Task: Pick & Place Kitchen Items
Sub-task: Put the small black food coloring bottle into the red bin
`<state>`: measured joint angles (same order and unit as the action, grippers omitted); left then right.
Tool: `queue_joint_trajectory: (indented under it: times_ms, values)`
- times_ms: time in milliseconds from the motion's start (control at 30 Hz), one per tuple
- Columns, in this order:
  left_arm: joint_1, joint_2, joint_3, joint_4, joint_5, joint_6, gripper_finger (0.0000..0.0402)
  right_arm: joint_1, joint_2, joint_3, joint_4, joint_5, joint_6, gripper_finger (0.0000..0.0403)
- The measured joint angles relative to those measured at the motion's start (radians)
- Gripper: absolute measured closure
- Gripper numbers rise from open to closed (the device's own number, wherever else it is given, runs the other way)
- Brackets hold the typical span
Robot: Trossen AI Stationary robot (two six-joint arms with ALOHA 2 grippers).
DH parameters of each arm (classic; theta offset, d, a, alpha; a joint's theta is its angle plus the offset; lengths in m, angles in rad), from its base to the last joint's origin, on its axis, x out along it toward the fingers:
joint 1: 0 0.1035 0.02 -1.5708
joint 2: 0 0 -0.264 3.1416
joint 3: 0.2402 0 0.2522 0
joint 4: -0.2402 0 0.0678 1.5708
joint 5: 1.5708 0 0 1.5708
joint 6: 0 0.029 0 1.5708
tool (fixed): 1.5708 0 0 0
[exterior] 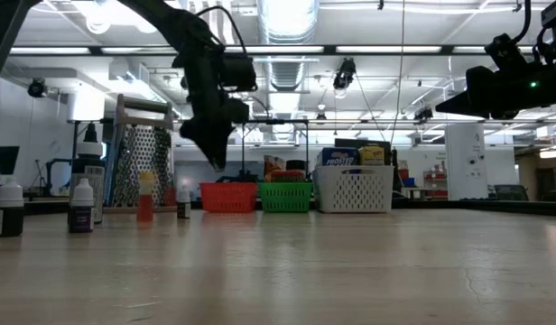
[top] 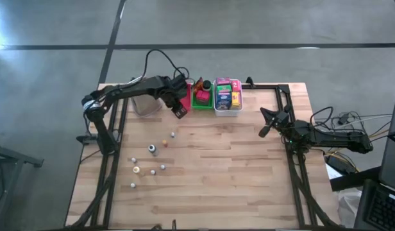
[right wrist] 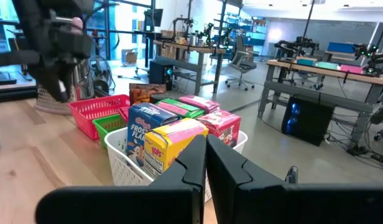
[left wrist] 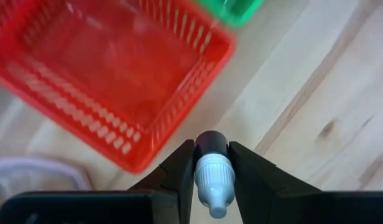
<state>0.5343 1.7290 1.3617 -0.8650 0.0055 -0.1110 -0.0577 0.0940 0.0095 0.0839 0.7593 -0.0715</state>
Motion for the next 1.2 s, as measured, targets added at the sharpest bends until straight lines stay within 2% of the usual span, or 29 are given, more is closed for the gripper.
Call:
queue_joint_trajectory:
  times_ms: [267,467,767,1200]
  values:
    - [0.031,0.000,0.123,0.010,-0.001,0.099,0.0306,0.000,0.000,0.000,0.000,0.000,0.000,0.0394]
    - [0.102,0.031,0.204,0.036,-0.004,0.125,0.0306,0.000,0.000,0.000,0.000,0.000,0.000,0.0394]
    - [0.201,0.167,0.320,-0.001,0.028,0.197,0.0306,0.000,0.000,0.000,0.000,0.000,0.000,0.0394]
    - [0.218,0.393,0.473,-0.070,0.035,0.250,0.0306,0.000,0.000,0.000,0.000,0.000,0.000,0.0394]
